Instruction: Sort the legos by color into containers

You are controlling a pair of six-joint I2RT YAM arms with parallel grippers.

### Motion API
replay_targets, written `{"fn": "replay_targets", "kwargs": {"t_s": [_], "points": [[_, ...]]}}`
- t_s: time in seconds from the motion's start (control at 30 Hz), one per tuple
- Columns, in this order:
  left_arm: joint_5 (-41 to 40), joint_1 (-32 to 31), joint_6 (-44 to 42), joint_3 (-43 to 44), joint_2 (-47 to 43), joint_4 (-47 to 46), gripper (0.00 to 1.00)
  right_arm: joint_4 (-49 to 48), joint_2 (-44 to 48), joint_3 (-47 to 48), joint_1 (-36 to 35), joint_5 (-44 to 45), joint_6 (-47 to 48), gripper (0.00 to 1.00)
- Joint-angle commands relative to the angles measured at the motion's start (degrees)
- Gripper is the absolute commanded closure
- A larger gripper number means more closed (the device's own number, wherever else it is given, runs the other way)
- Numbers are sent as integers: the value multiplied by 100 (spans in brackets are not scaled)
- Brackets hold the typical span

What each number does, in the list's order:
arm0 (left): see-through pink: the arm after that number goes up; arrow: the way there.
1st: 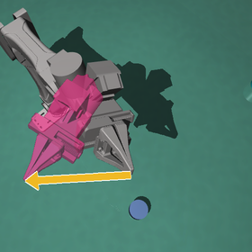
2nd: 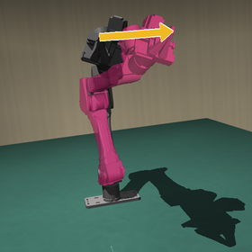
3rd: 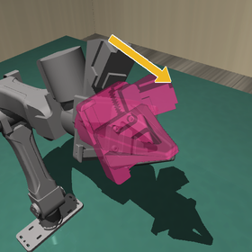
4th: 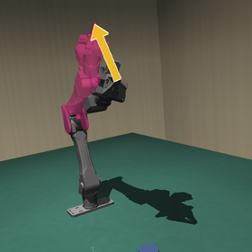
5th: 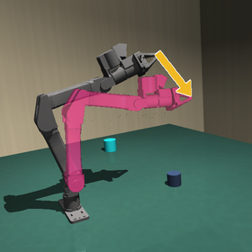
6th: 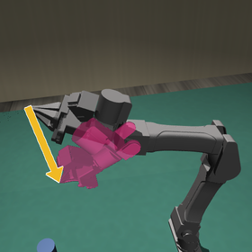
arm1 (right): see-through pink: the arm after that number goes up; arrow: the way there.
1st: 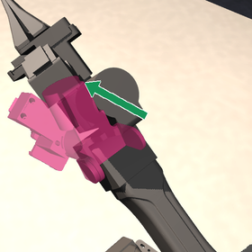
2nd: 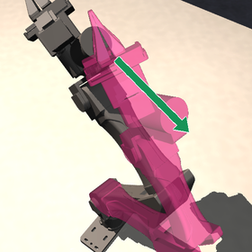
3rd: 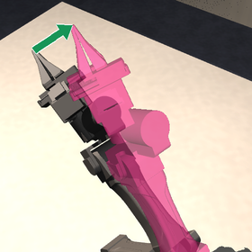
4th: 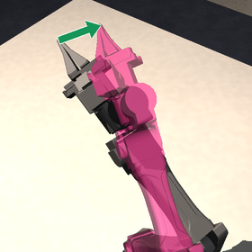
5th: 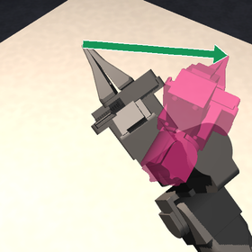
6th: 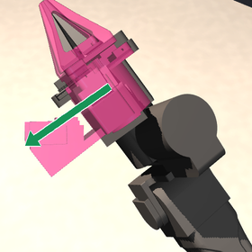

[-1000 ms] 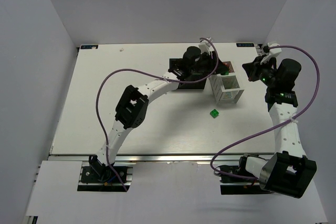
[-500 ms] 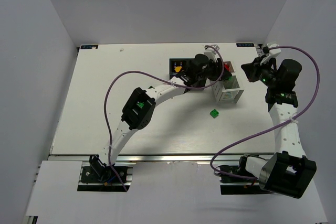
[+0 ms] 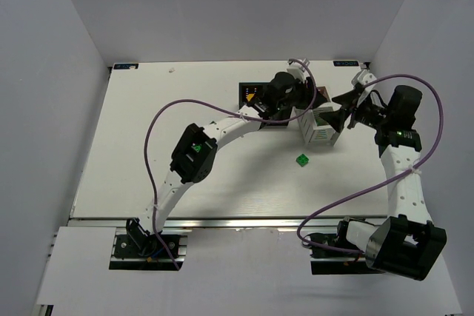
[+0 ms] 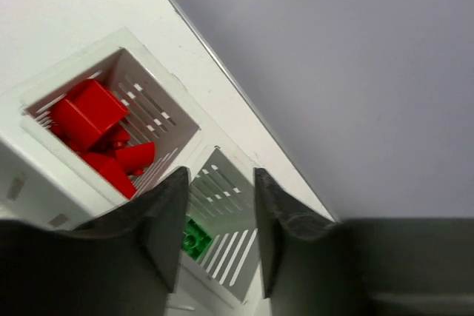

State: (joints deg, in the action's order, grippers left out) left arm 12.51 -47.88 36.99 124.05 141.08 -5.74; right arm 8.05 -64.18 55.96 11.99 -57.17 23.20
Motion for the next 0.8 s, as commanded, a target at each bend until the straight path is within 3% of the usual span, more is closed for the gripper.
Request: {"fn": "replay_targets", "kwargs": {"t_s": [0.0, 0.03, 0.07, 0.1, 0.13, 0.17, 0.23, 0.27, 0.37, 0.4, 0.53, 0.77], "points": [[-398, -20, -402, -213, -1028, 186, 53, 1002, -15, 441, 32, -1093, 1455, 30], [-512, 41, -482, -406, -1412, 283, 58, 1371, -33, 572, 23, -1251, 2634, 31], [-748, 76, -657, -860, -1625, 379, 72, 2366, -94, 652, 5, -1453, 3376, 33], [-933, 120, -737, -1074, -1862, 502, 79, 2916, -147, 740, -12, -1507, 4150, 34], [-1144, 164, -798, -1293, -2326, 825, 81, 3495, -217, 941, -38, -1499, 5741, 35], [-1529, 269, -964, -1809, -2583, 916, 82, 4685, -444, 1073, -169, -1273, 6496, 35], [-1777, 384, -1106, -2400, -3110, 1056, 79, 5746, -743, 1328, -346, -886, 7825, 35], [-2005, 498, -1150, -2986, -3634, 1092, 63, 6613, -1067, 1477, -529, -458, 8936, 35], [-2323, 753, -1063, -4076, -4628, 1268, 35, 6692, -1421, 1339, -1047, 412, 9403, 36], [-2367, 841, -993, -4317, -4850, 1407, 31, 6579, -1448, 1251, -1180, 634, 9474, 35], [-2324, 1455, -475, -5433, -5879, 1724, 25, 5691, -1588, 917, -2163, 1705, 8887, 31], [-3017, 1711, -43, -7069, -7479, 1997, 15, 5039, -2422, 925, -2903, 3430, 8377, 29]]}}
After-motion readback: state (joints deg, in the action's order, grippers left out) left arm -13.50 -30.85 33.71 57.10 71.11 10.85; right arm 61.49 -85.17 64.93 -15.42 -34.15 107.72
